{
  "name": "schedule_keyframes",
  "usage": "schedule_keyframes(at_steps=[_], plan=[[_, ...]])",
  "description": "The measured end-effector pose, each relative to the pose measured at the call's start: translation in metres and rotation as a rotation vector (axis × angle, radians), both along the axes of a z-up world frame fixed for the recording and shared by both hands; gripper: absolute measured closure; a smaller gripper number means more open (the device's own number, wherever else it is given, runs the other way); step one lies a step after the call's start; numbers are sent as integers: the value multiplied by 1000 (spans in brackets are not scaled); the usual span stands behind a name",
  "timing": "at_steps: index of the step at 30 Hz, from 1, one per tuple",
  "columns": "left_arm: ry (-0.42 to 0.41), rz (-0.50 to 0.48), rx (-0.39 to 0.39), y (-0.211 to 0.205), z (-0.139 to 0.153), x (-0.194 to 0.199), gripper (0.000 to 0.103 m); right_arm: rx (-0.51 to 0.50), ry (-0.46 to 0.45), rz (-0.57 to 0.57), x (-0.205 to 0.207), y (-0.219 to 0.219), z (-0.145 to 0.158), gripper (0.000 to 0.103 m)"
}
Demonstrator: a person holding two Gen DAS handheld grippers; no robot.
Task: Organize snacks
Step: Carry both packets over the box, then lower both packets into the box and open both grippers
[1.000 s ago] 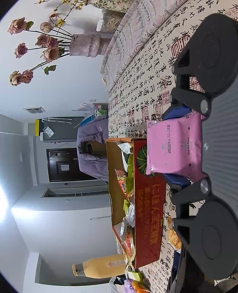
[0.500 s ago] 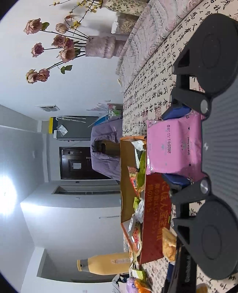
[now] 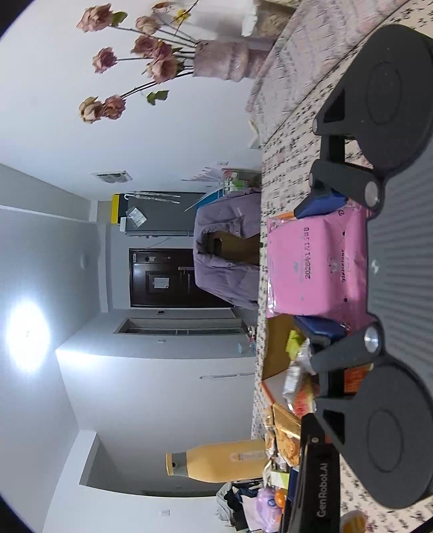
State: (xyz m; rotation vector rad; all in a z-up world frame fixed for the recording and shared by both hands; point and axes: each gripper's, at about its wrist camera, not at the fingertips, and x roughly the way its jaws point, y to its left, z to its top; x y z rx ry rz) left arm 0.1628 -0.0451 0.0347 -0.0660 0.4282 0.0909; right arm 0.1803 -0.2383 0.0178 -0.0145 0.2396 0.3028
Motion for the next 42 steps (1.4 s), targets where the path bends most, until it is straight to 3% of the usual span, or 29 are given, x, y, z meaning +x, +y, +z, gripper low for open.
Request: schedule_keyframes(at_steps=[12,22,32,34,38,40,42], plan=[[-38,34,-42,36,17,51,45,-22,6,16,57,41,19,42],[-8,43,-37,41,0,100,45,-3,44,-1,107,53,2,42],[-3,38,-29,44,-22,120,44,22,85,10,119,46,-19,42],[-7,41,-31,47,-24,119,38,18,96,8,120,47,-22,39],[-45,57,-46,51,-20,114,14,28,93,-5,122,44,-23,2],[-70,68,-45,51,-17,111,2,39,86,-10,121,42,-22,0],[-90,73,-45,51,-10,107,0,40,84,-7,121,41,-22,0]])
